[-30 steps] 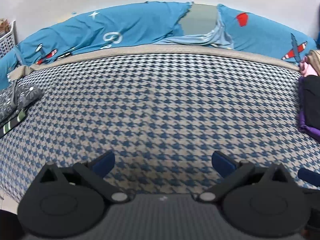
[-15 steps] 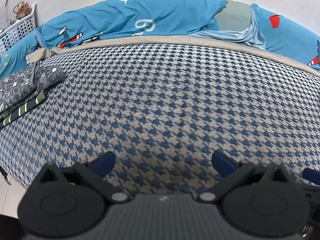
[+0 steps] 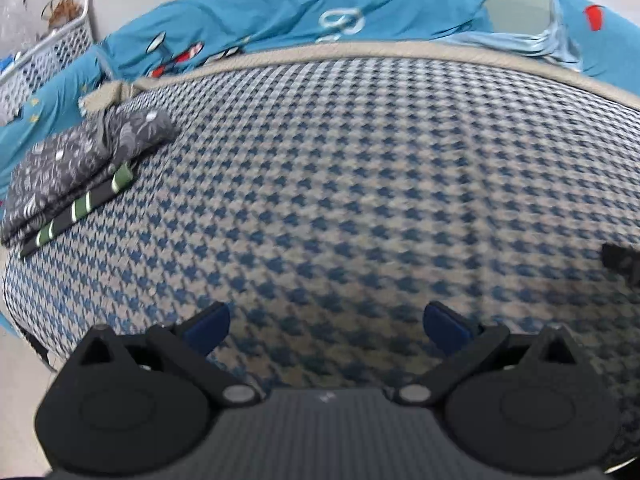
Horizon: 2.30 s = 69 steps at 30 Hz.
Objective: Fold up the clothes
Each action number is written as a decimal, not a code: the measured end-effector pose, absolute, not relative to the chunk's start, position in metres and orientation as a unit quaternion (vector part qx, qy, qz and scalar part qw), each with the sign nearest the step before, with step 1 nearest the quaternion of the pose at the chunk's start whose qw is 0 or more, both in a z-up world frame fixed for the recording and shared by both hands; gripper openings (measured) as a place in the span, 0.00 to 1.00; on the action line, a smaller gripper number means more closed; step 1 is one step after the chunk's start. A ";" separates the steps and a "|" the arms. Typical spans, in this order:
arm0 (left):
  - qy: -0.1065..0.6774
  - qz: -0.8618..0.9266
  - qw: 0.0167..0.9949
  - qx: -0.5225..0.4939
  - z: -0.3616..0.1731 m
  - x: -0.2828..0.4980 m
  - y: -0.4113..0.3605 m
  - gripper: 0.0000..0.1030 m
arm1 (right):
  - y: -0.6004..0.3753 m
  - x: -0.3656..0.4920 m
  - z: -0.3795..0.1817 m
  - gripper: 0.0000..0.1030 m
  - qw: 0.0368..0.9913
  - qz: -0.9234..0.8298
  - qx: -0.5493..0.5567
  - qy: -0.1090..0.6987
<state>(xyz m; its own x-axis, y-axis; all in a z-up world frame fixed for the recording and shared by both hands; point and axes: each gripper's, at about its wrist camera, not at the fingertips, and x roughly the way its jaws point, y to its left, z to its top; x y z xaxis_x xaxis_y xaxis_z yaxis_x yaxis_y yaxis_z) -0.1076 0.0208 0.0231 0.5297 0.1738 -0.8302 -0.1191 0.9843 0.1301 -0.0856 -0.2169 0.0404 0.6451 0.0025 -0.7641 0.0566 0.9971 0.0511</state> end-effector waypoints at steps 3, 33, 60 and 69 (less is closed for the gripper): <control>0.489 0.090 0.868 0.014 0.014 -0.100 0.039 1.00 | -0.218 -0.073 0.038 0.96 0.910 -0.027 0.020 0.413; 0.486 0.076 0.870 -0.029 -0.019 -0.038 0.133 1.00 | -0.264 0.053 -0.014 1.00 0.939 -0.094 0.013 0.329; 0.482 0.080 0.872 -0.039 -0.022 -0.041 0.123 1.00 | -0.266 0.070 -0.019 1.00 0.945 -0.079 -0.002 0.316; 0.483 0.052 0.873 -0.051 -0.019 -0.062 0.118 1.00 | -0.266 0.071 -0.018 1.00 0.945 -0.079 -0.001 0.316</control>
